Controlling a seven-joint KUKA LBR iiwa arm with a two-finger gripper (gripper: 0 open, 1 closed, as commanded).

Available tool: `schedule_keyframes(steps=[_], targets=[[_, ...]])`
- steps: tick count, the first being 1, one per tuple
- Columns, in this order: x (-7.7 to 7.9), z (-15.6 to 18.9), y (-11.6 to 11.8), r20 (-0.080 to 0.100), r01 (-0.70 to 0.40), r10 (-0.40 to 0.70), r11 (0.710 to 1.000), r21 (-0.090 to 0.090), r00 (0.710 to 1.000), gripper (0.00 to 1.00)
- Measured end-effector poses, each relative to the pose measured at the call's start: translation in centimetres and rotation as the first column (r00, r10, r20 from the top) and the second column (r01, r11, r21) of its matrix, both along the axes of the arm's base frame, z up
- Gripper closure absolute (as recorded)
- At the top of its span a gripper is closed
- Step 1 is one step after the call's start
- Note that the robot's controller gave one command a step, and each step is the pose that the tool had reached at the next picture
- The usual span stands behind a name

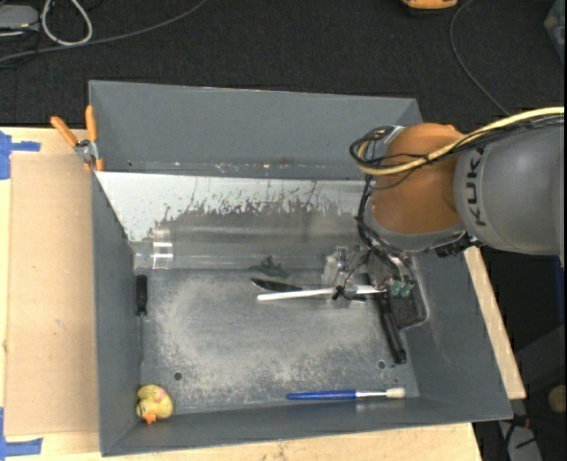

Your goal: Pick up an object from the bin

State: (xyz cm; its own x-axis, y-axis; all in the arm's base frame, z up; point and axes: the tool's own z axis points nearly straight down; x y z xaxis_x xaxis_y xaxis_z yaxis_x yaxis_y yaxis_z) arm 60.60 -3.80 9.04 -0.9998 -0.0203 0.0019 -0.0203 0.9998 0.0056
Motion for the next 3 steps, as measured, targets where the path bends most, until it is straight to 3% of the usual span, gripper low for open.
schedule_keyframes(steps=[1, 3], targets=[[-0.1, 3.8, 0.1, -0.003, 0.002, -0.002, 1.000, 0.001, 1.000, 1.00], [0.1, 7.4, 0.1, 0.003, 0.004, -0.004, 1.000, 0.001, 1.000, 1.00]])
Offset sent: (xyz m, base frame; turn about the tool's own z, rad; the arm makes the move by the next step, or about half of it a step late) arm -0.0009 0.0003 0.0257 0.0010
